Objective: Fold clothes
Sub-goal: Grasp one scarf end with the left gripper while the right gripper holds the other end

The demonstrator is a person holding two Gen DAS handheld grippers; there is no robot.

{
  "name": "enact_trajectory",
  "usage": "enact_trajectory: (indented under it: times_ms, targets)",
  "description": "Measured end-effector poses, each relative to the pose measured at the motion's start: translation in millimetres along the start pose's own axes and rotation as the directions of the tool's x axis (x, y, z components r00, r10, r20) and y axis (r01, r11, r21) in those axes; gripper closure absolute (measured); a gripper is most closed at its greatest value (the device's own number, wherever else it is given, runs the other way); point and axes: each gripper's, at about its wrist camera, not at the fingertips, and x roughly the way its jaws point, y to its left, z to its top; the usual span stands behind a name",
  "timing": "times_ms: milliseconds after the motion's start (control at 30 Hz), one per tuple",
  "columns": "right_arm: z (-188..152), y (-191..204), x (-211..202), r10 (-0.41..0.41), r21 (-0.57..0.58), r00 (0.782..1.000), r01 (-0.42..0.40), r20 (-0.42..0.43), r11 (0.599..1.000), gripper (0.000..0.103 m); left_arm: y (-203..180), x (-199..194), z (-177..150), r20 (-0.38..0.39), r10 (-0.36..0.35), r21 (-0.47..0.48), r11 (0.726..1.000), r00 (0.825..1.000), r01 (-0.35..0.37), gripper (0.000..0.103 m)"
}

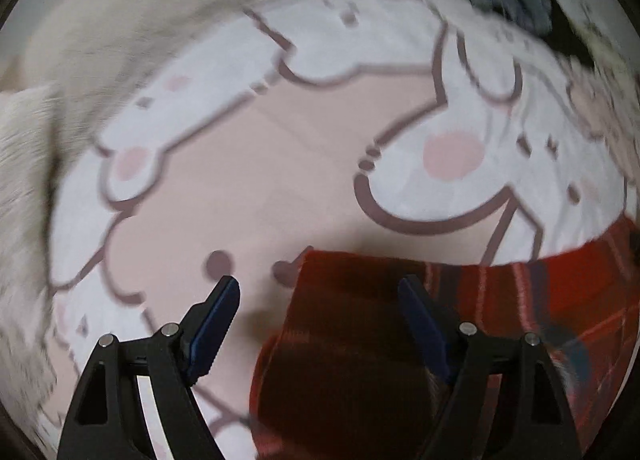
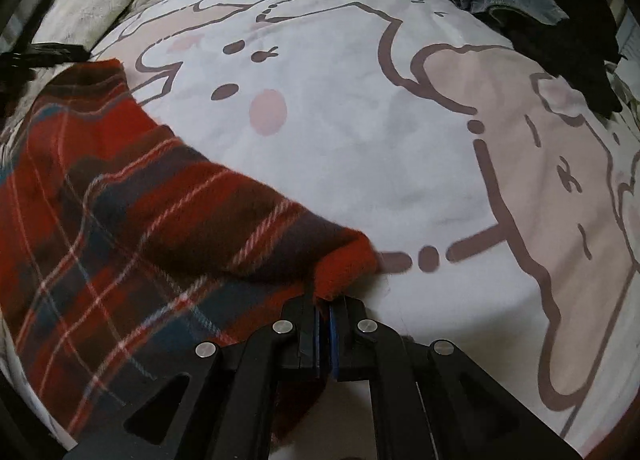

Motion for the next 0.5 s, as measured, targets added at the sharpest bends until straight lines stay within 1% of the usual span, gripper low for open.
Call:
enact_trajectory:
  times_ms: [100,167,200,233,300,333,367,433,467,500]
  targets:
    - [1.9,-0.5,2.7,0.001,0.003,1.0,-0.001,-0.005,1.0,0.099,-3.3,33.2,4.7,-0.099,0.014,0.07,0.998,0.995,-0.007,0.022]
    - [1.8,-0.3,2.6,0.004,0.003,1.0,-0.004,-0.005,1.0,0.099,-6.7,42.5,2.7,-0.112,0.012,0.091,0.996,0.994,-0.002,0.021]
    - [2.1,-1.0,3.0,0.008,0.007,1.0,-0.008,-0.006,1.0,0.099,-7.3,41.2,1.9,-0.105,0.001,0.091,0.996,0.995,0.009,0.022]
    - [2.5,-2.1,3.6,0.012,0.012,1.0,-0.012,-0.008,1.0,0.099,-6.8,39.0,0.0,-0.098,-0.017,0.084,0.996,0.995,0.025,0.024]
    - [3.7,-2.3,5.4,0.017,0.017,1.0,-0.017,-0.012,1.0,0.099,-5.8,34.8,-3.5,-0.086,-0.052,0.069,0.996,0.995,0.058,0.038]
    - [4.5,-2.1,6.2,0.017,0.016,1.0,-0.016,-0.014,1.0,0.099,-5.7,33.4,-4.8,-0.083,-0.068,0.058,0.996,0.994,0.073,0.041]
    - [5.4,-1.9,6.8,0.015,0.013,1.0,-0.015,-0.015,1.0,0.099,-6.7,31.7,-6.3,-0.081,-0.08,0.052,0.995,0.993,0.084,0.048]
    - [6.8,-0.9,7.3,0.012,0.01,1.0,-0.012,-0.019,1.0,0.099,-10.7,28.3,-7.4,-0.074,-0.09,0.05,0.994,0.993,0.093,0.061]
    - [6.9,-1.0,7.2,0.012,0.01,1.0,-0.011,-0.019,1.0,0.099,-14.4,25.1,-7.8,-0.058,-0.081,0.055,0.995,0.995,0.085,0.077]
    - [6.7,-1.3,6.8,0.012,0.012,1.0,-0.012,-0.019,1.0,0.099,-18.2,21.1,-8.8,-0.04,-0.07,0.058,0.996,0.997,0.072,0.095]
